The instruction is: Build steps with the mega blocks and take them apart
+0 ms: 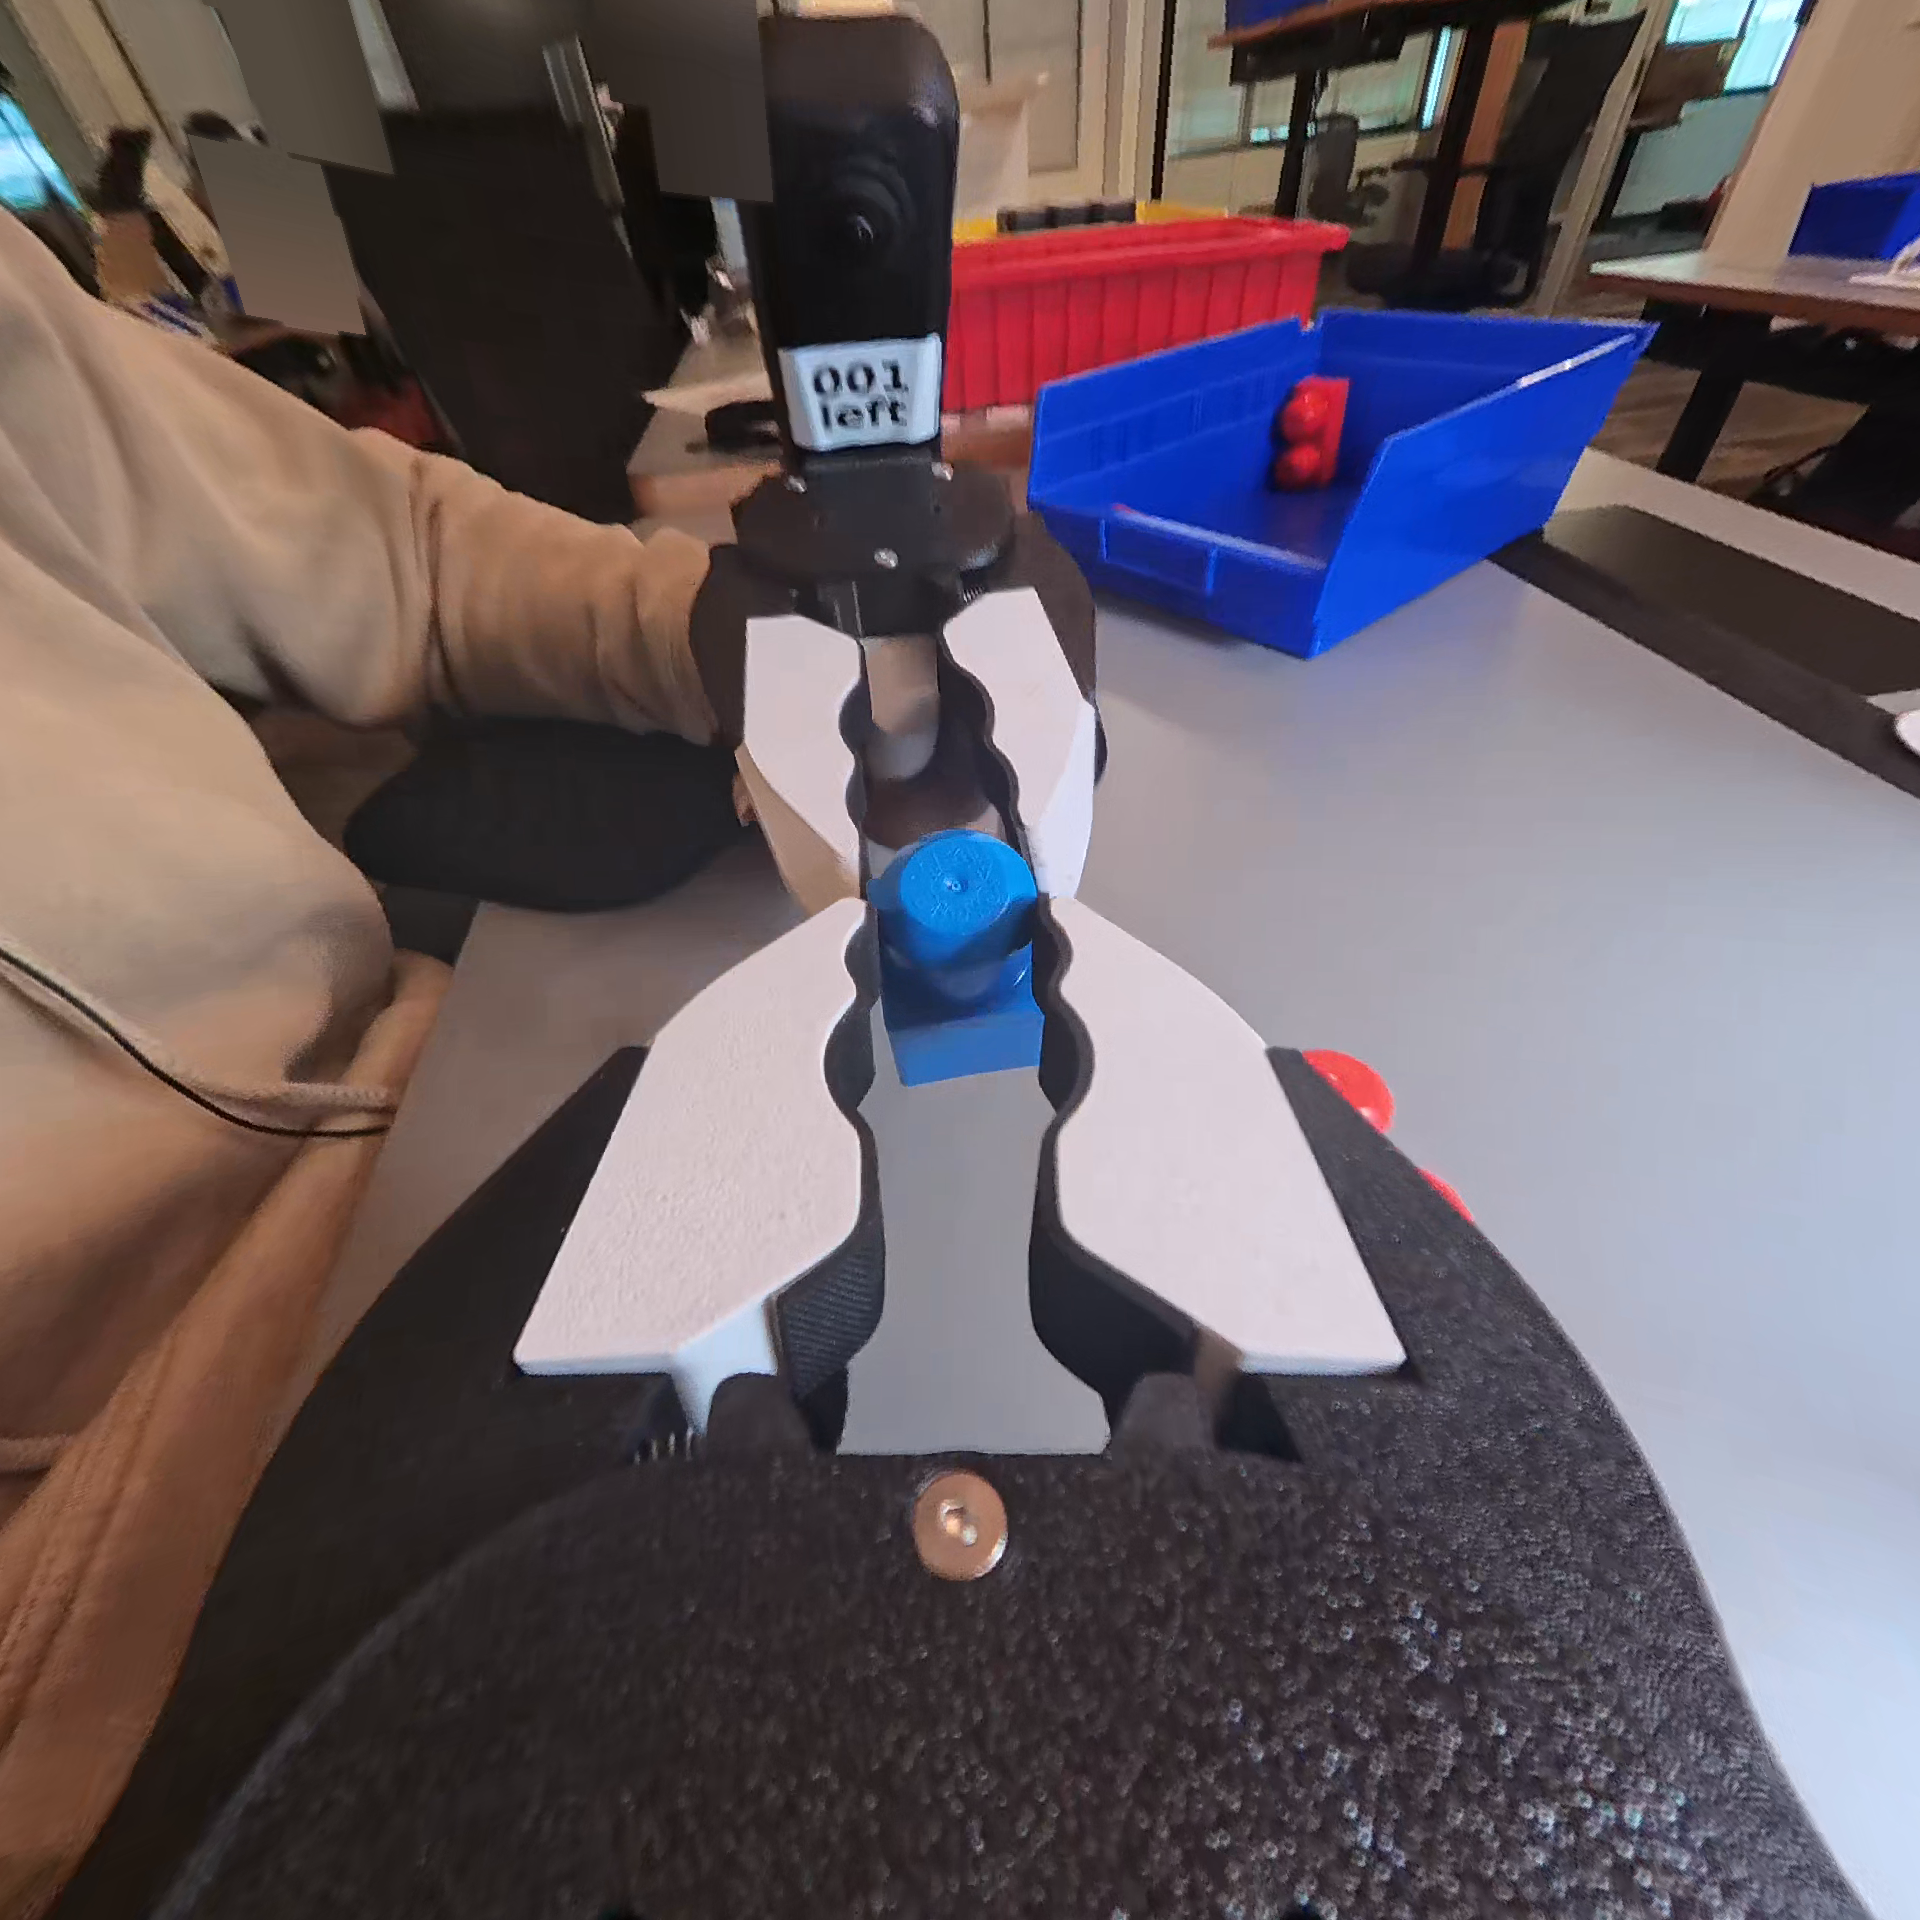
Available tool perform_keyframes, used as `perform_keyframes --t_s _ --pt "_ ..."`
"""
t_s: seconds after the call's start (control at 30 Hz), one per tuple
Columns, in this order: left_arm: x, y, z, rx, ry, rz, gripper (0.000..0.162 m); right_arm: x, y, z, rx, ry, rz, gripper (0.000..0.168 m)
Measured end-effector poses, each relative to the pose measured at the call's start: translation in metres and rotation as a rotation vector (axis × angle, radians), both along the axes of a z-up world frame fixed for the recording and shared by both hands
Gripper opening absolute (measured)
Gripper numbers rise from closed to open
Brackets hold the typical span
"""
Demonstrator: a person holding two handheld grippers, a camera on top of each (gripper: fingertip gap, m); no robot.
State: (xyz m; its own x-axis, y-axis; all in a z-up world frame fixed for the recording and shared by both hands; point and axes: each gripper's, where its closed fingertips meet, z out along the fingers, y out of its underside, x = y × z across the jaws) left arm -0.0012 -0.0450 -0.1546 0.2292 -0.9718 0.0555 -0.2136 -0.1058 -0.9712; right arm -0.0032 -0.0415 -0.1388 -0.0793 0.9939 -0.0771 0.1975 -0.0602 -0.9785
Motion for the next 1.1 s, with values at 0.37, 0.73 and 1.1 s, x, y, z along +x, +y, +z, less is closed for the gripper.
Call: perform_keyframes --t_s 0.37,0.73,1.1 --pt "-0.027 0.035 -0.034 0.010 0.186 0.188 0.041 0.070 0.102 -0.039 0.075 -0.314 -0.355 0.028" --pt "-0.032 0.041 -0.039 0.017 0.225 0.211 0.041 0.053 0.128 -0.028 0.330 -0.462 -0.398 0.050" --pt "-0.043 0.042 -0.038 -0.034 0.167 0.210 0.043 -0.003 0.090 -0.097 0.198 -0.792 -0.083 0.035"
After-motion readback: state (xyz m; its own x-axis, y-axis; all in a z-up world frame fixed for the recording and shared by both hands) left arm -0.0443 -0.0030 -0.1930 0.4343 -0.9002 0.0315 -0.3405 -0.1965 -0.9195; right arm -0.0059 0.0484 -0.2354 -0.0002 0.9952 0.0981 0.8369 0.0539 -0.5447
